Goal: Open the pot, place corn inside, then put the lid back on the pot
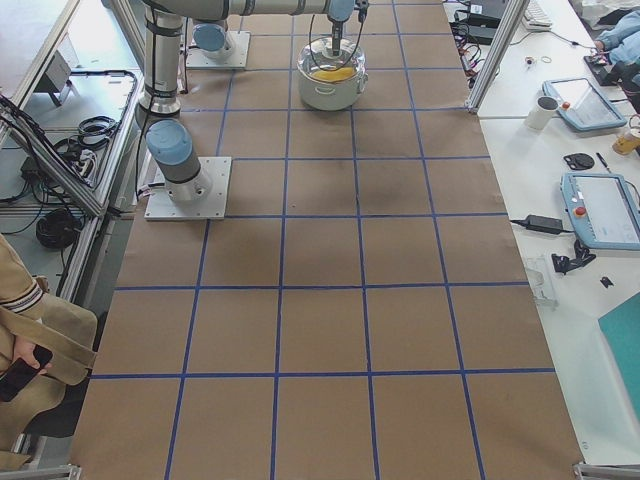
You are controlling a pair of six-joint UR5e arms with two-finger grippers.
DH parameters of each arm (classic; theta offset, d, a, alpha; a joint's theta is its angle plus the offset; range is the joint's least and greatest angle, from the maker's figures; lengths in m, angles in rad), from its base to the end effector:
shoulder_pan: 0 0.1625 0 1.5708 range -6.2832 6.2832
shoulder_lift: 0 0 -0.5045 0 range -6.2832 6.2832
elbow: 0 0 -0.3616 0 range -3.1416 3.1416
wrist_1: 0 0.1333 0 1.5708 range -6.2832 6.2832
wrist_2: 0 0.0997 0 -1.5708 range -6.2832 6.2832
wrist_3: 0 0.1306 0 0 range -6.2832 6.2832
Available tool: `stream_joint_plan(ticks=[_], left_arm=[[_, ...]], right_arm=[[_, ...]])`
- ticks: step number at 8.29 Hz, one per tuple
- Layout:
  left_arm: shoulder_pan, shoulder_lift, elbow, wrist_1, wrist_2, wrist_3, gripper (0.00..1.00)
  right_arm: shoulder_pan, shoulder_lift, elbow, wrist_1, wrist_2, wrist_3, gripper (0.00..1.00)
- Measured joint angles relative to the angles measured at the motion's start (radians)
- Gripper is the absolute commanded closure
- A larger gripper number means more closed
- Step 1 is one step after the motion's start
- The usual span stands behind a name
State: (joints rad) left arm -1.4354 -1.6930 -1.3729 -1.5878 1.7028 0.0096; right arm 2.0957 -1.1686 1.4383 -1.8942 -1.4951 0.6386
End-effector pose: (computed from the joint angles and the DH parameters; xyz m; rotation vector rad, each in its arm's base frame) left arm -0.0436 -0.5400 0.5672 -0.1947 2.9985 -0.0736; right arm 0.4509 -0.4930 0.4057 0.1701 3.0441 -0.0050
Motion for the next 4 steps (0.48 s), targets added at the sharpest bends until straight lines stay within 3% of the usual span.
stream_joint_plan(ticks=[4], left_arm=[[0.000, 0.009, -0.008, -0.004, 0.001, 0.000, 0.00]], right_arm=[[0.001, 0.001, 0.002, 0.011, -0.004, -0.013, 0.58]])
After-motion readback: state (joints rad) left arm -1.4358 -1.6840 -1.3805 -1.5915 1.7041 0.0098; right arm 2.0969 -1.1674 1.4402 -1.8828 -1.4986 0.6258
